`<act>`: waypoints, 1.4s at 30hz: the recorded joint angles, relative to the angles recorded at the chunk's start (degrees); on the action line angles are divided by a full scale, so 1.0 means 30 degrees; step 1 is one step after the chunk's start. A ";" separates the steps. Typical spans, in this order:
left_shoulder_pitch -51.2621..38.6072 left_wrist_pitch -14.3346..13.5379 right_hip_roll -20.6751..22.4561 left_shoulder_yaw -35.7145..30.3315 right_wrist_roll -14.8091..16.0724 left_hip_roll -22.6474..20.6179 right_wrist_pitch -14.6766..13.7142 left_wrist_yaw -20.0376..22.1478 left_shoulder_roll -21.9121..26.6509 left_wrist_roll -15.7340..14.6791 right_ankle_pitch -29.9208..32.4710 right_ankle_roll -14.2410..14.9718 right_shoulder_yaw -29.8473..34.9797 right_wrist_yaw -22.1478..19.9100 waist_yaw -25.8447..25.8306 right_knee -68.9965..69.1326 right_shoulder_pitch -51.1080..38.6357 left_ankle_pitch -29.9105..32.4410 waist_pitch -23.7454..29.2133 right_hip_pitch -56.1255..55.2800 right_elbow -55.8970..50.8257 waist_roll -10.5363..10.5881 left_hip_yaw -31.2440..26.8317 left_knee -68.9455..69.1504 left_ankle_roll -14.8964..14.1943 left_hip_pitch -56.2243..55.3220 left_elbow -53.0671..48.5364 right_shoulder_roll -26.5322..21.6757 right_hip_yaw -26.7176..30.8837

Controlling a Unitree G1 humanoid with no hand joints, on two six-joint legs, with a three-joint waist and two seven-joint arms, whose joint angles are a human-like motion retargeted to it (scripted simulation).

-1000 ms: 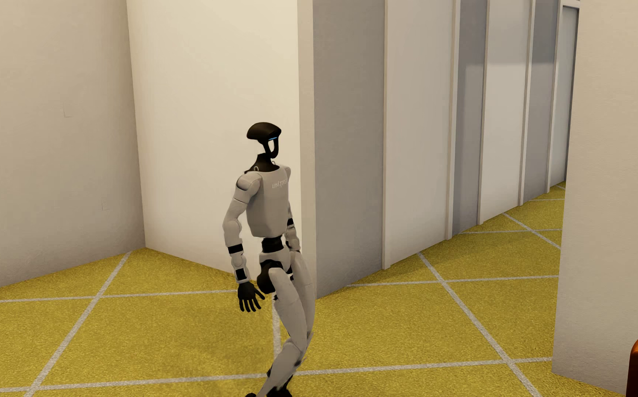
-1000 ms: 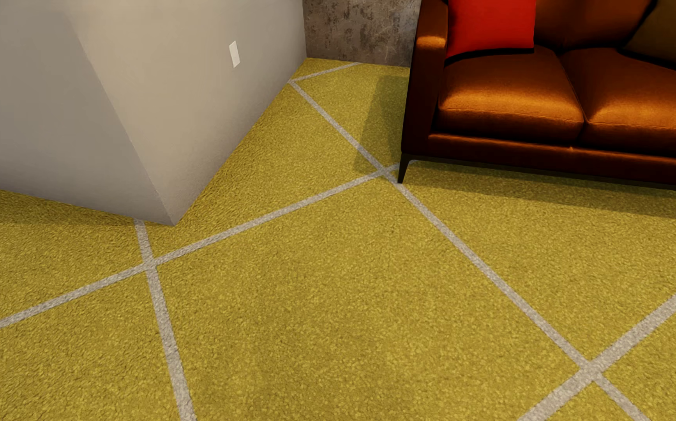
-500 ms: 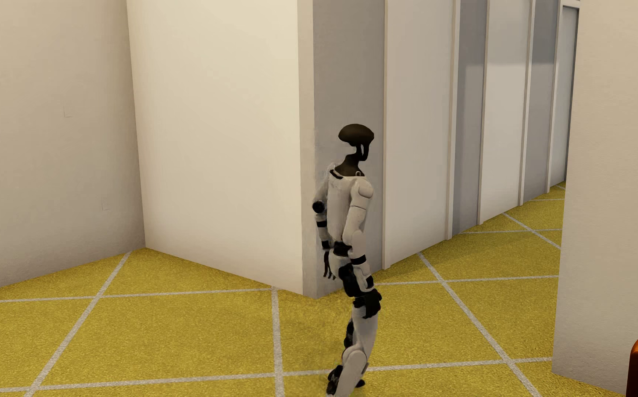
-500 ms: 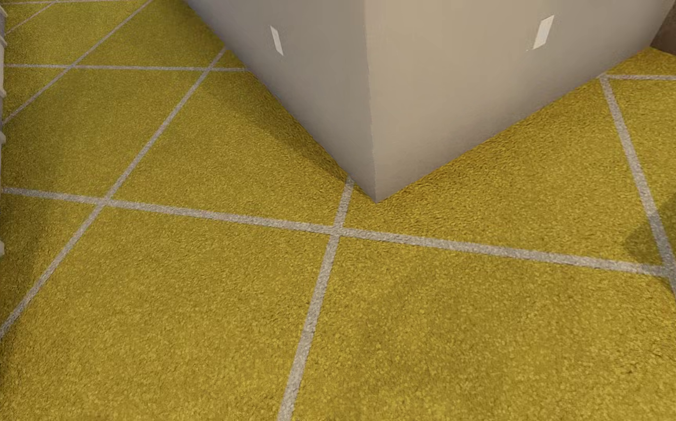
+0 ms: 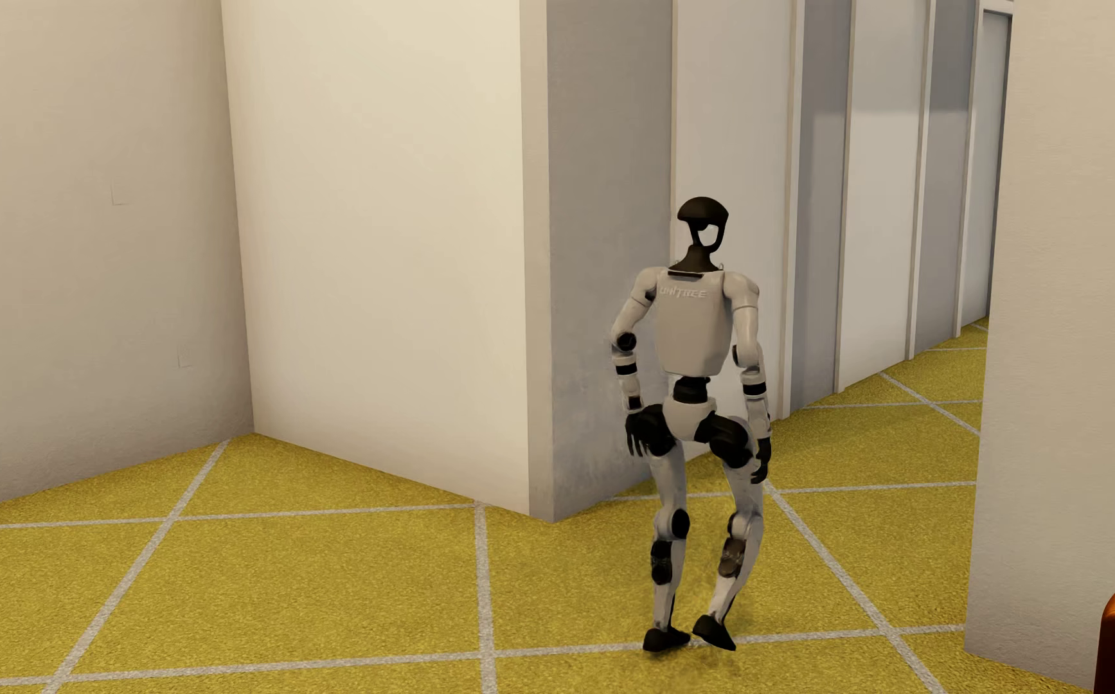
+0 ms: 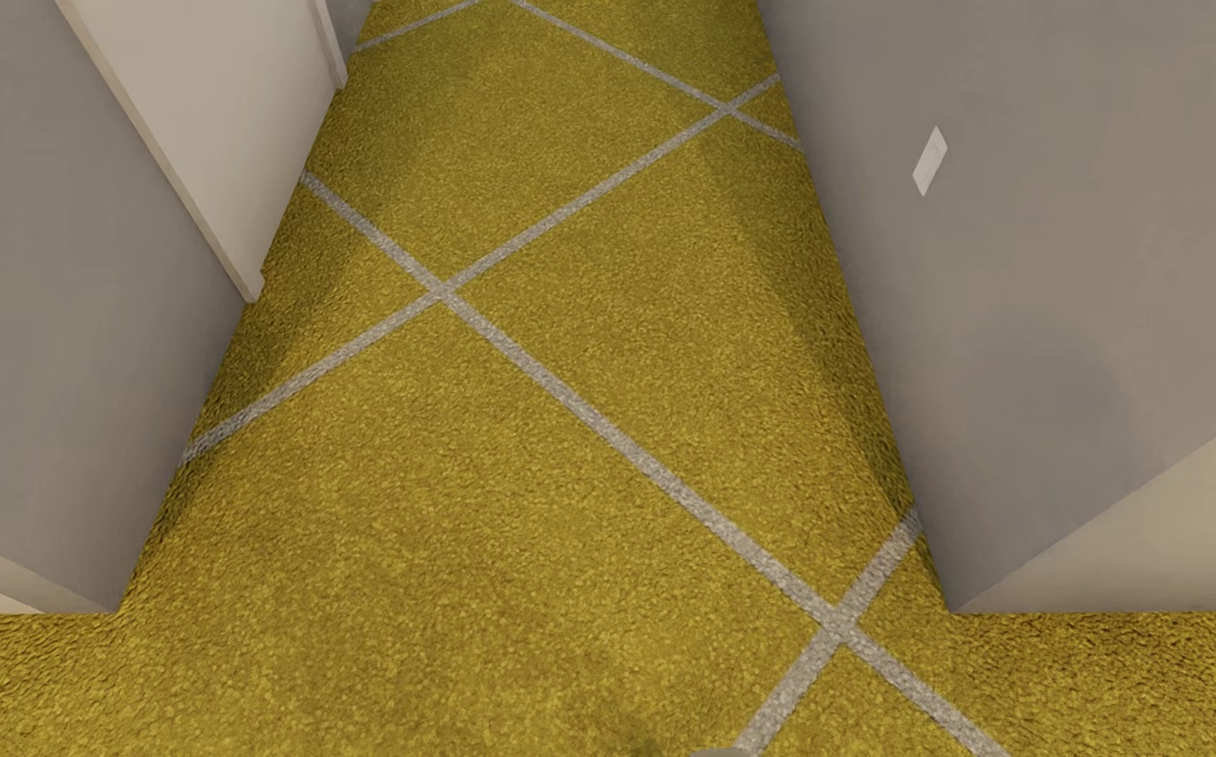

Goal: Walk around the corner

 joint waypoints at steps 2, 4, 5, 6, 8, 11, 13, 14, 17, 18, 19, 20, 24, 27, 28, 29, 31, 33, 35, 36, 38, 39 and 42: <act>-0.1247 0.0000 0.0601 0.2625 0.0000 0.0833 0.0000 0.0000 0.0350 0.0000 0.0413 0.0000 0.0606 0.0000 -0.2097 -0.4993 0.1057 -0.2133 -0.0061 -0.2265 0.0583 0.0179 0.0000 -0.1340 0.0000 0.3478 -0.2422 0.0070 0.0000; -0.2950 0.0000 0.0502 0.4360 0.0000 0.1324 0.0000 0.0000 0.0552 0.0000 0.1759 0.0000 0.0798 0.0000 -0.3247 -1.1682 0.1997 -0.3949 -0.0572 -0.3450 0.0938 0.0137 0.0000 -0.2218 0.0000 0.6259 -0.4094 0.0173 0.0000; -0.3642 0.0000 0.0438 0.4888 0.0000 0.1499 0.0000 0.0000 0.0805 0.0000 0.1797 0.0000 0.0875 0.0000 -0.3603 -1.4299 0.2432 -0.4489 -0.0975 -0.3842 0.0984 0.0079 0.0000 -0.2359 0.0000 0.7237 -0.4981 0.0168 0.0000; -0.4032 0.0000 0.0177 0.5525 0.0000 0.1834 0.0000 0.0000 0.0977 0.0000 0.1247 0.0000 0.0902 0.0000 -0.4118 -1.4784 0.2697 -0.4471 -0.1230 -0.4312 0.1047 -0.0062 0.0000 -0.2328 0.0000 0.8114 -0.5670 0.0120 0.0000; -0.4084 0.0000 0.0363 0.6384 0.0000 0.3926 0.0000 0.0000 0.0792 0.0000 0.2874 0.0000 0.1143 0.0000 -0.5378 -1.1169 0.2874 -0.2324 -0.1252 -0.5495 0.1658 0.0564 0.0000 -0.0773 0.0000 0.9079 -0.6052 0.0135 0.0000; -0.2838 0.0000 0.2044 0.5250 0.0000 0.4895 0.0000 0.0000 0.0147 0.0000 0.1018 0.0000 0.1138 0.0000 -0.3962 -0.7060 0.1618 0.5627 -0.0954 -0.3784 0.2778 0.1193 0.0000 1.0199 0.0000 0.5277 -0.3903 0.0697 0.0000; -0.2357 0.0000 0.3099 0.2915 0.0000 0.4274 0.0000 0.0000 -0.0125 0.0000 0.0836 0.0000 0.0447 0.0000 -0.0900 -0.8802 0.0859 0.5043 -0.0496 -0.0115 0.0931 0.0974 0.0000 1.6252 0.0000 0.1462 -0.1718 0.1021 0.0000; -0.1347 0.0000 0.3191 0.2826 0.0000 0.3769 0.0000 0.0000 -0.0137 0.0000 0.0867 0.0000 -0.0179 0.0000 0.0572 -0.9846 0.0222 0.5037 -0.0561 0.1432 -0.0327 0.0446 0.0000 1.6984 0.0000 -0.0792 -0.1449 0.1247 0.0000; 0.0966 0.0000 0.2880 0.0087 0.0000 0.2714 0.0000 0.0000 -0.0384 0.0000 0.0640 0.0000 -0.1883 0.0000 0.3451 -1.3143 -0.1380 0.8760 -0.0364 0.7081 -0.4543 -0.0311 0.0000 0.8529 0.0000 -0.4821 0.1829 0.1325 0.0000; 0.1758 0.0000 0.2667 -0.0620 0.0000 0.2698 0.0000 0.0000 -0.0367 0.0000 0.0226 0.0000 -0.1934 0.0000 0.4164 -1.3904 -0.1917 0.9514 -0.0504 0.8555 -0.5733 -0.0369 0.0000 0.4409 0.0000 -0.5688 0.2371 0.1270 0.0000; 0.2395 0.0000 0.2537 -0.1077 0.0000 0.2919 0.0000 0.0000 -0.0469 0.0000 -0.0429 0.0000 -0.2496 0.0000 0.4782 -1.4246 -0.2624 0.6818 -0.0617 0.9874 -0.6787 -0.0155 0.0000 0.0659 0.0000 -0.6077 0.2839 0.1030 0.0000; 0.2978 0.0000 0.2365 -0.1778 0.0000 0.3179 0.0000 0.0000 -0.0433 0.0000 -0.1188 0.0000 -0.2749 0.0000 0.5417 -1.4299 -0.3234 0.1024 -0.0801 1.0729 -0.7557 0.0020 0.0000 -0.1416 0.0000 -0.6579 0.3004 0.0785 0.0000; 0.4203 0.0000 0.0802 -0.3035 0.0000 0.2463 0.0000 0.0000 -0.0618 0.0000 0.1438 0.0000 -0.4218 0.0000 0.6930 -1.1943 -0.3459 0.5546 -0.1144 1.2758 -0.6637 -0.0367 0.0000 0.0177 0.0000 -0.8655 0.3950 0.1064 0.0000; 0.2904 0.0000 -0.0383 -0.3115 0.0000 0.0476 0.0000 0.0000 -0.0786 0.0000 0.8184 0.0000 -0.2400 0.0000 0.5676 -0.1548 -0.2400 0.7522 -0.0804 0.8821 -0.1585 -0.0905 0.0000 0.2974 0.0000 -0.6546 0.3903 0.1705 0.0000; 0.2328 0.0000 -0.0671 -0.2486 0.0000 0.0068 0.0000 0.0000 -0.0546 0.0000 0.5139 0.0000 -0.1221 0.0000 0.4794 0.1694 -0.2502 0.6552 -0.0388 0.6902 0.0047 -0.0972 0.0000 0.2473 0.0000 -0.4674 0.2926 0.1936 0.0000; 0.1615 0.0000 -0.0391 -0.1852 0.0000 0.0057 0.0000 0.0000 -0.0552 0.0000 0.2214 0.0000 -0.0545 0.0000 0.3290 0.3195 -0.2108 0.5536 -0.0364 0.5277 0.1267 -0.0507 0.0000 0.2019 0.0000 -0.2904 0.2101 0.1865 0.0000; -0.0118 0.0000 -0.0005 -0.0543 0.0000 0.0524 0.0000 0.0000 -0.0221 0.0000 0.0262 0.0000 0.0243 0.0000 0.0818 0.1722 -0.0662 0.3234 -0.0467 0.2275 0.2536 0.0187 0.0000 0.0635 0.0000 0.0431 -0.0001 0.1702 0.0000; -0.1624 0.0000 0.0144 0.1722 0.0000 0.1364 0.0000 0.0000 0.0166 0.0000 0.0988 0.0000 0.0641 0.0000 -0.0986 -0.4506 0.0991 0.0766 -0.0707 0.0656 0.2904 0.0659 0.0000 -0.0768 0.0000 0.3461 -0.2266 0.1309 0.0000; -0.3238 0.0000 -0.0256 0.4331 0.0000 0.1457 0.0000 0.0000 0.0301 0.0000 0.4858 0.0000 0.0693 0.0000 -0.1984 -1.1921 0.1988 -0.1690 -0.1159 -0.0382 0.2927 0.0468 0.0000 -0.1932 0.0000 0.5804 -0.3673 0.1046 0.0000; -0.3968 0.0000 -0.0358 0.5327 0.0000 0.1763 0.0000 0.0000 0.0398 0.0000 1.1464 0.0000 0.0779 0.0000 -0.2397 -1.3140 0.2200 -0.2418 -0.1486 -0.0827 0.2927 0.0497 0.0000 -0.1908 0.0000 0.6350 -0.4294 0.0965 0.0000; -0.4758 0.0000 -0.0347 0.6292 0.0000 0.2131 0.0000 0.0000 0.0529 0.0000 1.5378 0.0000 0.0132 0.0000 -0.2904 -1.4267 0.2401 -0.2431 -0.1885 -0.2217 0.3547 0.0445 0.0000 -0.1418 0.0000 0.7318 -0.5065 0.1171 0.0000; -0.4485 0.0000 0.0088 0.6671 0.0000 0.2750 0.0000 0.0000 0.0501 0.0000 1.0312 0.0000 -0.0155 0.0000 -0.3284 -1.2870 0.2349 -0.1628 -0.1886 -0.2329 0.3772 0.0575 0.0000 -0.0531 0.0000 0.7752 -0.5401 0.1329 0.0000; -0.2481 0.0000 0.2255 0.6375 0.0000 0.4492 0.0000 0.0000 -0.0455 0.0000 0.3240 0.0000 -0.0492 0.0000 -0.2866 -0.9652 0.2254 0.4704 -0.2120 -0.0879 0.4347 0.1223 0.0000 0.7893 0.0000 0.5928 -0.4042 0.1478 0.0000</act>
